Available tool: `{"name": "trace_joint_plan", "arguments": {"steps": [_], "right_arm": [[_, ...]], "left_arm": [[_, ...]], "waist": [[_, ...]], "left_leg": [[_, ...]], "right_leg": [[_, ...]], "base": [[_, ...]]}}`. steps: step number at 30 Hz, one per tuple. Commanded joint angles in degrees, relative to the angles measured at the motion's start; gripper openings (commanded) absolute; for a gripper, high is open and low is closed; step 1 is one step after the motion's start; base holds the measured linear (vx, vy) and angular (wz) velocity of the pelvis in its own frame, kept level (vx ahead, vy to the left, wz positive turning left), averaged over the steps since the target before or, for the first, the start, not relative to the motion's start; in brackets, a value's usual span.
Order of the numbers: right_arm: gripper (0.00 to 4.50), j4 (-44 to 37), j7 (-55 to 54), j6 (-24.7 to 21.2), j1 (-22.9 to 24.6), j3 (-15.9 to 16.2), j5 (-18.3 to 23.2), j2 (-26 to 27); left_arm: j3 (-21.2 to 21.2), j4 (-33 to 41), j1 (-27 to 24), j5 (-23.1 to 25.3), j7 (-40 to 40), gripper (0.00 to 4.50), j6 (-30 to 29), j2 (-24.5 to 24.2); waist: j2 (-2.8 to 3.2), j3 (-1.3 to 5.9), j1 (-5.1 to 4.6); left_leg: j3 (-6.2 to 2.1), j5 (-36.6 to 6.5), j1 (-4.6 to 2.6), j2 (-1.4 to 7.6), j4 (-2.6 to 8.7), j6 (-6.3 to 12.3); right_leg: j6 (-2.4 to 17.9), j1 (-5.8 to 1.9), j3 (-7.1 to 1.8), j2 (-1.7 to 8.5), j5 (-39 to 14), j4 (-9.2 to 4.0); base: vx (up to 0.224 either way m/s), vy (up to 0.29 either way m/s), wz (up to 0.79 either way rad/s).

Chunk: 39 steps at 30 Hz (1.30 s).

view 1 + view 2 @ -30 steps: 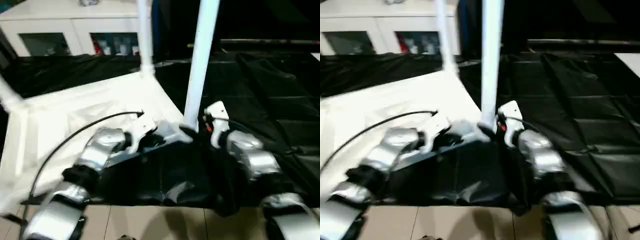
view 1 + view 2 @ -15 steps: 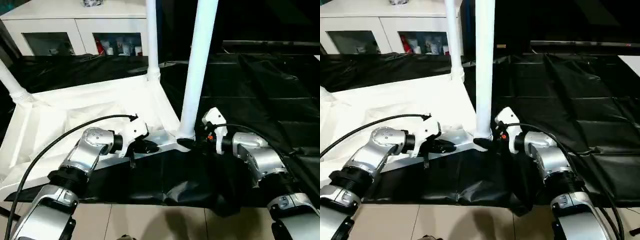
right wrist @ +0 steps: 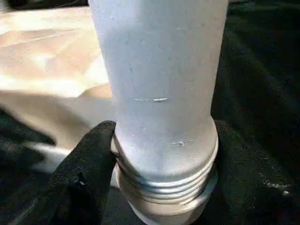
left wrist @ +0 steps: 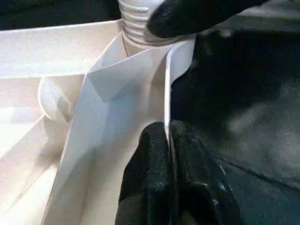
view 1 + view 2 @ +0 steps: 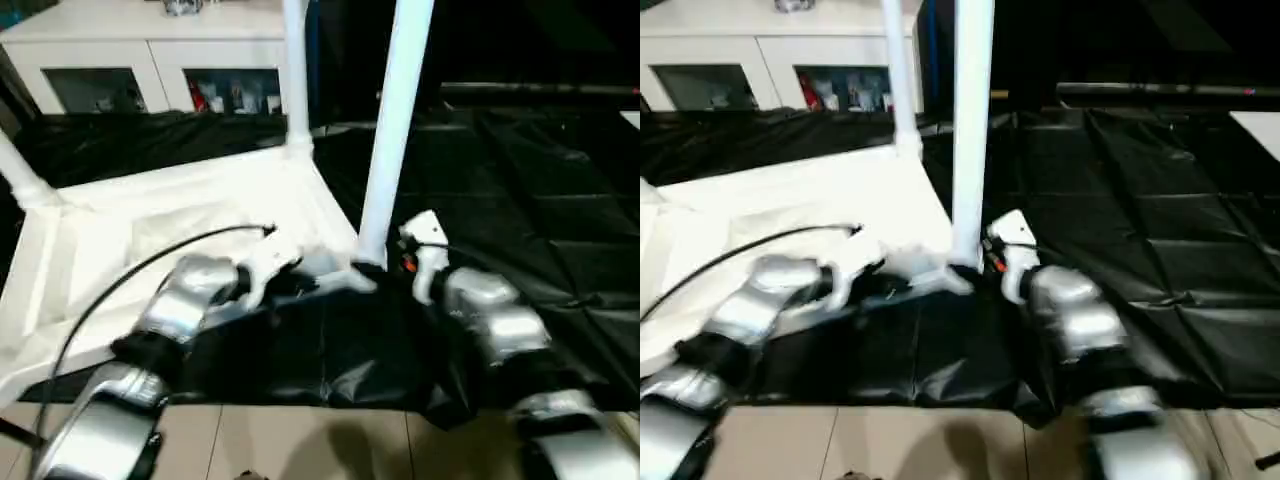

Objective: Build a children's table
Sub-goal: Rotate leg to tighten

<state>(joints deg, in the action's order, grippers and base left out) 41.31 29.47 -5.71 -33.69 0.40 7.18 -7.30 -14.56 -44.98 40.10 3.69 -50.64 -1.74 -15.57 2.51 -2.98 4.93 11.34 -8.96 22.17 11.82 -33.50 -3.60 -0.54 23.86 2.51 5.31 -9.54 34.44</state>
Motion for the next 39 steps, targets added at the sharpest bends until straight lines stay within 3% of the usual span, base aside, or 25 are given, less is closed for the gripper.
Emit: {"name": "trace_joint_plan", "arguments": {"steps": [1,4,5,6,7,12,14,15,19,21,27,28,33,39], "right_arm": [[2.77,2.7,-10.9,-0.3,0.4,-2.5,-0.6,2.3],[2.77,2.8,-16.8,0.4,0.9,-3.3,-1.5,4.5],[2.77,2.4,-17.2,0.9,1.3,-3.3,-1.6,5.5],[2.77,2.1,-17.1,1.1,1.5,-3.2,-1.5,6.0],[3.32,1.1,-16.8,2.1,2.2,-3.1,-1.2,7.6],[3.72,-0.7,-15.8,3.3,3.0,-2.2,-1.1,8.9],[3.84,-2.1,-12.7,2.8,3.1,-1.2,-0.9,7.5],[3.84,-2.8,-11.2,2.5,3.0,-0.8,-0.6,6.8],[3.84,-5.4,-4.4,1.3,2.8,0.8,-0.6,2.7],[3.84,-5.9,-2.5,1.0,2.7,1.1,-0.8,1.5],[3.84,-9.2,12.9,-0.6,2.3,4.4,-0.3,-6.7],[3.84,-9.3,14.6,-0.9,2.1,4.5,0.2,-7.5],[3.84,-8.5,17.2,-1.1,0.9,4.2,1.1,-8.5],[3.7,-6.7,18.1,-1.0,0.2,4.9,0.4,-8.4]], "left_arm": [[1.4,-2.6,1.8,1.1,7.1,0.0,-1.6,0.9],[2.0,-3.5,2.6,1.3,10.5,0.0,-2.0,2.0],[2.1,-3.7,2.7,1.4,11.7,0.0,-2.0,2.6],[2.1,-3.6,2.6,1.4,11.8,0.0,-1.9,2.8],[2.0,-3.6,2.4,1.5,12.3,0.0,-1.4,3.6],[2.0,-3.0,1.2,1.0,11.2,0.0,0.2,4.9],[1.5,-2.0,0.1,0.5,8.8,0.0,1.8,4.4],[1.3,-1.7,-0.2,0.3,8.0,0.0,2.4,4.2],[1.0,-0.5,-1.0,-0.6,3.9,0.0,3.8,2.7],[0.9,-0.2,-1.2,-0.8,2.7,0.0,4.0,2.2],[-0.1,1.9,-3.1,-1.7,-5.4,0.0,4.9,-1.1],[-0.1,1.8,-3.1,-1.7,-5.9,0.0,5.2,-1.4],[0.0,1.2,-2.8,-1.7,-6.5,0.0,5.3,-1.8],[0.1,1.2,-2.5,-1.8,-7.6,0.0,5.2,-1.9]], "waist": [[-0.56,3.78,-0.16],[-0.69,3.86,-0.12],[-0.18,3.88,-0.1],[-0.33,3.87,-0.16],[0.0,3.94,-0.25],[-0.06,4.09,-0.34],[-0.09,4.16,-0.55],[0.2,4.24,-0.66],[0.03,4.56,-0.7],[0.19,4.55,-0.77],[0.18,4.27,-0.39],[0.49,4.17,-0.39],[0.33,4.28,-0.33],[0.32,4.48,-0.15]], "left_leg": [[-0.75,-18.6,-1.55,0.78,4.32,-1.27],[-0.8,-19.1,-1.55,0.68,4.36,-1.26],[-0.87,-19.3,-1.49,0.65,4.36,-1.22],[-0.85,-19.4,-1.38,0.68,4.42,-1.13],[-0.8,-19.8,-1.36,0.64,4.37,-0.85],[-0.92,-18.4,-1.07,0.65,4.43,-0.39],[-0.91,-18.0,-0.98,0.58,4.34,-0.03],[-0.85,-17.6,-1.04,0.6,4.21,0.34],[-0.67,-13.3,-0.82,0.52,3.77,1.95],[-0.52,-12.8,-0.94,0.58,3.63,2.57],[-0.4,-14.7,-1.06,0.88,3.63,2.9],[-0.36,-15.7,-1.2,0.96,3.75,2.57],[-0.48,-16.3,-1.29,0.95,3.77,1.47],[-0.42,-14.2,-1.21,0.88,3.54,2.02]], "right_leg": [[10.0,-1.95,-1.48,2.39,-21.0,-4.73],[9.5,-2.0,-1.46,2.36,-21.0,-4.85],[9.5,-2.05,-1.46,2.41,-20.8,-4.81],[9.4,-2.11,-1.45,2.36,-20.5,-4.88],[9.4,-2.02,-1.5,2.32,-19.5,-4.87],[10.3,-2.58,-1.33,2.12,-14.8,-4.34],[10.7,-2.77,-1.31,2.14,-13.9,-4.31],[11.1,-2.8,-1.35,2.12,-12.7,-4.23],[12.9,-3.37,-1.22,1.98,-6.1,-3.6],[13.7,-3.26,-1.19,1.96,-4.8,-3.53],[14.3,-3.32,-1.1,1.88,-8.1,-3.73],[14.2,-3.09,-1.13,1.87,-9.1,-3.88],[14.2,-3.06,-1.19,2.01,-10.0,-3.85],[15.0,-3.18,-1.15,1.96,-6.7,-3.48]], "base": [[0.0,0.0,0.0],[0.0,0.0,0.0],[0.0,0.0,0.0],[0.0,0.0,0.0],[0.0,0.0,0.0],[0.0,0.0,0.0],[0.0,0.0,0.0],[0.0,0.0,0.0],[0.0,0.0,0.0],[0.0,0.0,0.0],[0.0,0.0,0.0],[0.0,0.0,0.0],[0.0,0.0,0.0],[0.0,0.0,0.0]]}}
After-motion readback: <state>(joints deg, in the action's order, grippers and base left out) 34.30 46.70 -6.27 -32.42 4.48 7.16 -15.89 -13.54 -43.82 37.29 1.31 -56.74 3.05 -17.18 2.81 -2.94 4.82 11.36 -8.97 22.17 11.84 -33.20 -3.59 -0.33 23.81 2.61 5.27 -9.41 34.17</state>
